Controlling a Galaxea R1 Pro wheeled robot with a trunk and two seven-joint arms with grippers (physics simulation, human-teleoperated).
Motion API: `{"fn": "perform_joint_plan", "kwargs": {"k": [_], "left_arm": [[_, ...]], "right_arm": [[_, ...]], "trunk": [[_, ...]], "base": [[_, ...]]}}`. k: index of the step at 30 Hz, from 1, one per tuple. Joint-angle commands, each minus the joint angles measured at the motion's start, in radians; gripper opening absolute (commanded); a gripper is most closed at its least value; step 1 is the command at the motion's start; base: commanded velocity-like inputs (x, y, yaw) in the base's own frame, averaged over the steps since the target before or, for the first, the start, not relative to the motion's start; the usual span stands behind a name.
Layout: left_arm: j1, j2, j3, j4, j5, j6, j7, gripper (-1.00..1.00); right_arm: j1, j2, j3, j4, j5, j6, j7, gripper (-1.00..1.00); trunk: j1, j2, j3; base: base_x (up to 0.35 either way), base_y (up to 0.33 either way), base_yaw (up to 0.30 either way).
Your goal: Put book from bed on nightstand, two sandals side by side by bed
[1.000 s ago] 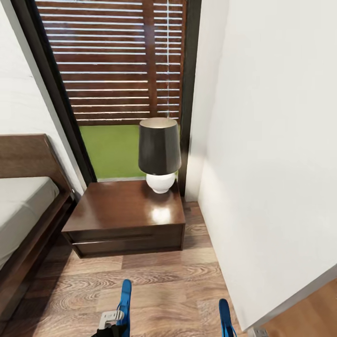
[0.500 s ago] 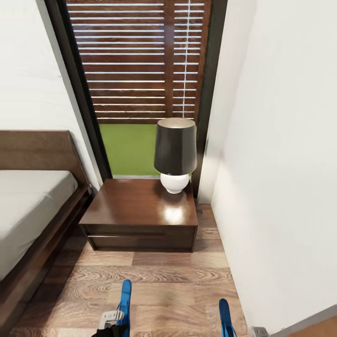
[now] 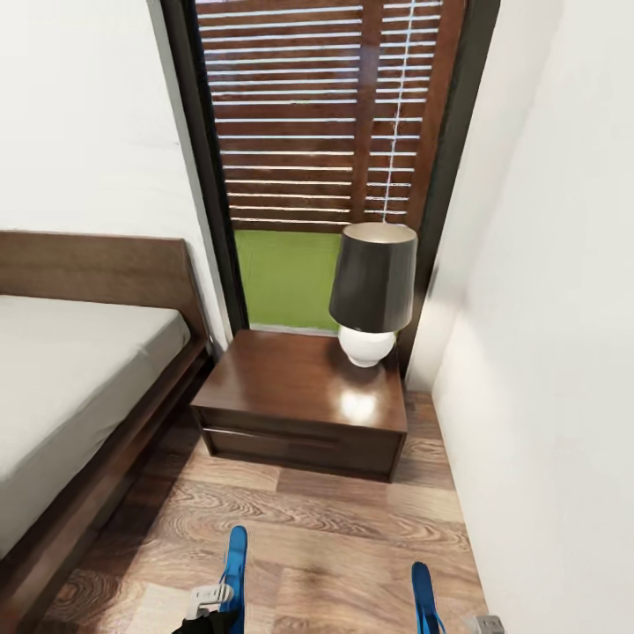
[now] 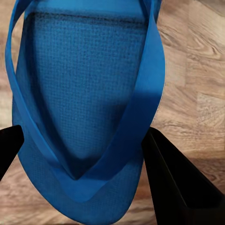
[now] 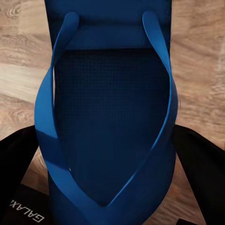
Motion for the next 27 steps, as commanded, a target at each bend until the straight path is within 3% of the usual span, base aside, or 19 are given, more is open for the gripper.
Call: {"fn": "perform_joint_plan", "kwargs": {"k": [1,27], "left_arm": [[-0.001,0.0,0.004,0.001,0.0,0.0,-0.005,-1.0],[-0.001,0.0,0.004,0.001,0.0,0.0,-0.005,-1.0]], "right_arm": [[0.0,0.0,-0.001,0.001,-0.005,0.0,0.004,-1.0],[0.0,0.0,-0.001,0.001,-0.005,0.0,0.0,-1.0]], "trunk": [[0.0,0.0,-0.001],[0.0,0.0,-0.001]], "base": [[0.0,0.0,0.283],[0.0,-0.027,0.284]]}}
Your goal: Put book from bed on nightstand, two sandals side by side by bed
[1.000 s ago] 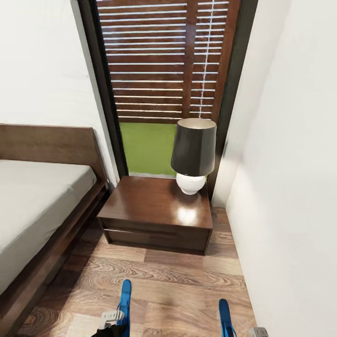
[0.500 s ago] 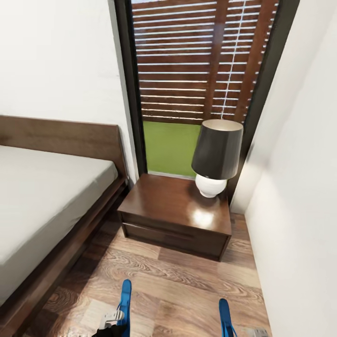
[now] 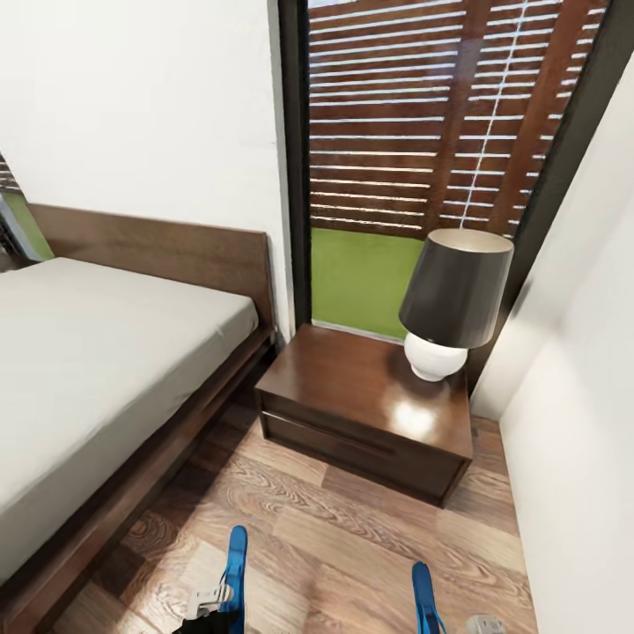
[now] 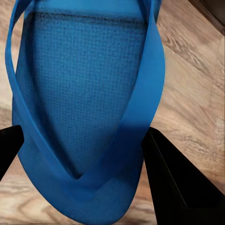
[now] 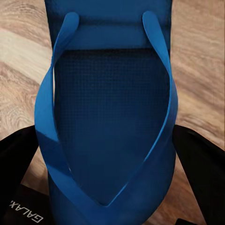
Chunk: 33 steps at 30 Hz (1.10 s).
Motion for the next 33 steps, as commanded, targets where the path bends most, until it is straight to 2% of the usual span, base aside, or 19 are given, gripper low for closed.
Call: {"fn": "perform_joint_plan", "kwargs": {"k": [1,33], "left_arm": [[-0.001,0.0,0.004,0.001,0.0,0.0,-0.005,-1.0],[-0.001,-0.001,0.004,0.001,0.0,0.0,-0.005,-1.0]], "right_arm": [[0.0,0.0,-0.001,0.001,-0.005,0.0,0.004,-1.0],[0.0,-0.001,-0.002,0.001,-0.007,0.0,0.007,-1.0]], "trunk": [[0.0,0.0,-0.001],[0.0,0.0,-0.001]], "base": [[0.0,0.0,0.284],[0.0,-0.018,0.284]]}}
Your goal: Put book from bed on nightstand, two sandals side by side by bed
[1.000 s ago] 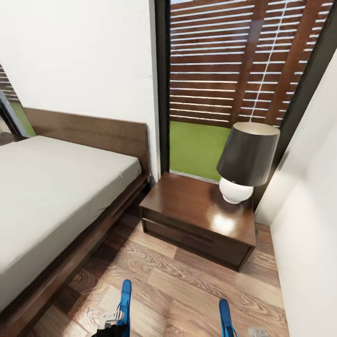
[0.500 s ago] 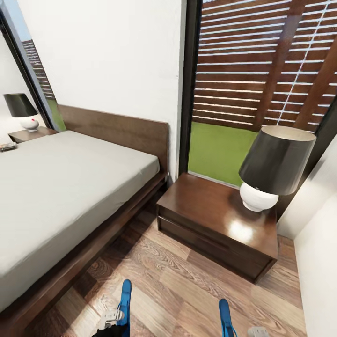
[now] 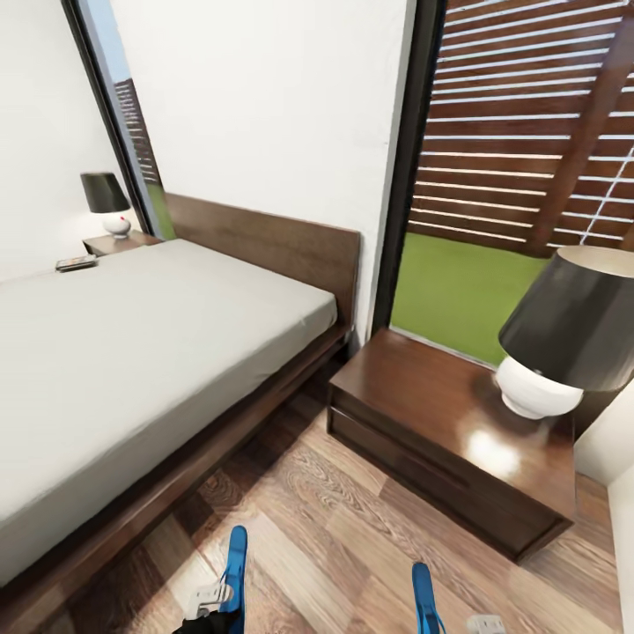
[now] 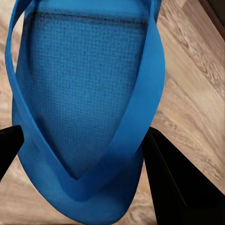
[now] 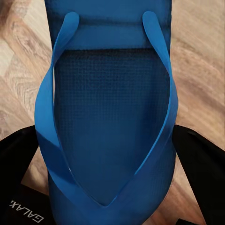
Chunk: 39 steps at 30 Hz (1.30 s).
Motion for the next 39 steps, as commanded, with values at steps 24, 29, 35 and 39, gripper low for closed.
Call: {"fn": "perform_joint_plan", "kwargs": {"k": [24,29,35,39], "left_arm": [[-0.001,0.0,0.004,0.001,0.0,0.0,-0.005,-1.0],[-0.001,0.0,0.004,0.001,0.0,0.0,-0.005,-1.0],[-0.001,0.0,0.004,0.001,0.0,0.0,-0.005,-1.0],[-0.001,0.0,0.004,0.001,0.0,0.0,-0.005,-1.0]], "right_arm": [[0.0,0.0,-0.001,0.001,-0.006,0.0,0.006,-1.0],[0.0,0.0,-0.001,0.001,-0.006,0.0,0.006,-1.0],[0.0,0.0,-0.001,0.001,-0.006,0.0,0.006,-1.0],[0.0,-0.001,-0.001,0.001,-0.006,0.0,0.006,-1.0]], "trunk": [[0.0,0.0,-0.001],[0.0,0.0,-0.001],[0.0,0.0,-0.001],[0.0,0.0,-0.001]], "base": [[0.0,0.0,0.284],[0.0,0.0,0.284],[0.0,0.0,0.284],[0.0,0.0,0.284]]}}
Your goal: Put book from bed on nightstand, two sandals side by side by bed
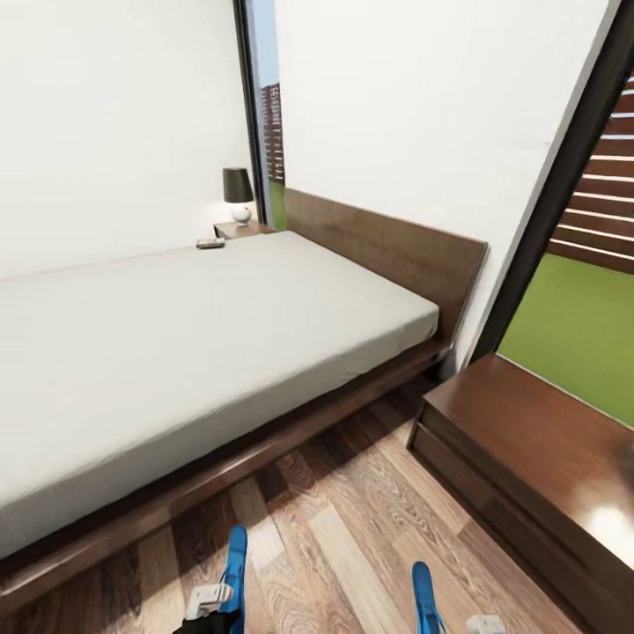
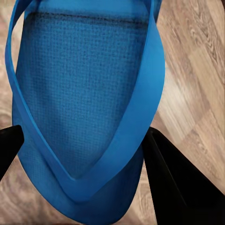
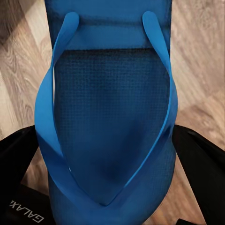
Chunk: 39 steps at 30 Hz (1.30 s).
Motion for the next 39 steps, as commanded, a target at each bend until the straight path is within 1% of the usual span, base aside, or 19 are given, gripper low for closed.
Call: {"fn": "perform_joint_plan", "kwargs": {"k": [1,39], "left_arm": [[-0.001,0.0,0.004,0.001,0.0,0.0,-0.005,-1.0],[-0.001,0.0,0.004,0.001,0.0,0.0,-0.005,-1.0]], "right_arm": [[0.0,0.0,-0.001,0.001,-0.006,0.0,0.004,-1.0],[0.0,-0.001,-0.001,0.001,-0.006,0.0,0.004,-1.0]], "trunk": [[0.0,0.0,-0.001],[0.0,0.0,-0.001]], "base": [[0.0,0.0,0.284],[0.0,0.0,0.284]]}}
